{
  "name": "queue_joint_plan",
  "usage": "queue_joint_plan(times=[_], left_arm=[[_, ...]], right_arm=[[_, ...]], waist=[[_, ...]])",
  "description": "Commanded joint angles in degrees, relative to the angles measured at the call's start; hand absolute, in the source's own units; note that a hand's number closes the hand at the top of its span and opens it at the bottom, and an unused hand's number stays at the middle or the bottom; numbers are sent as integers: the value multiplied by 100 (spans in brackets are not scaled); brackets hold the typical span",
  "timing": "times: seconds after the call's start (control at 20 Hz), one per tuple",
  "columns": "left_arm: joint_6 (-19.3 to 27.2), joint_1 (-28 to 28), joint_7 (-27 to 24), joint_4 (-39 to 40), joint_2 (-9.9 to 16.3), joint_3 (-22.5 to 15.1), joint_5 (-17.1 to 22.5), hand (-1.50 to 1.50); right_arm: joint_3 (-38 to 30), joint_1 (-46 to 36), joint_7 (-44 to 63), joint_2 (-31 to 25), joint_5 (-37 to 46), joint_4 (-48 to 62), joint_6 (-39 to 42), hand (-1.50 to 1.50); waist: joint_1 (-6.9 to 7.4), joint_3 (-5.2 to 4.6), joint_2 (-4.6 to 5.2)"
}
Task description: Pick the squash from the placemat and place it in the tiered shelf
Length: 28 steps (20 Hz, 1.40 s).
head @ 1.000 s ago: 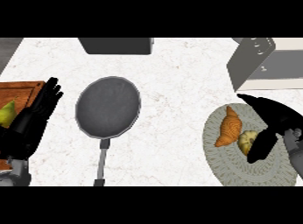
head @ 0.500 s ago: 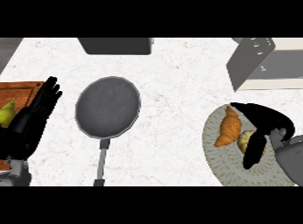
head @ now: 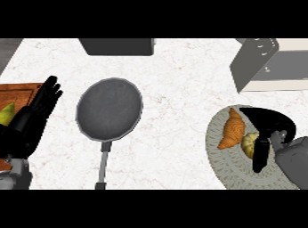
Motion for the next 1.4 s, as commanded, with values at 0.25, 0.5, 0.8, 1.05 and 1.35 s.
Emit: queue_joint_plan(times=[0.25,0.5,0.8,1.05,1.35], left_arm=[[-164,240,-93,-87,-86,76,-82,0],[-49,55,37,-112,-271,-10,-304,0],[-294,-32,207,-173,-212,297,-120,0],[-290,299,13,-235,-384,190,-336,0],[-463,493,178,-570,-366,403,-286,0]], right_arm=[[-200,-64,433,142,177,517,678,-150],[-350,254,-158,-54,509,669,669,-150],[-322,607,104,487,883,446,614,-150],[-534,973,-806,224,1133,867,537,-150],[-899,1232,-1243,227,1397,927,534,-150]], waist=[[22,1,-3],[5,3,-2],[-10,2,-5],[7,4,-1],[0,4,-7]])
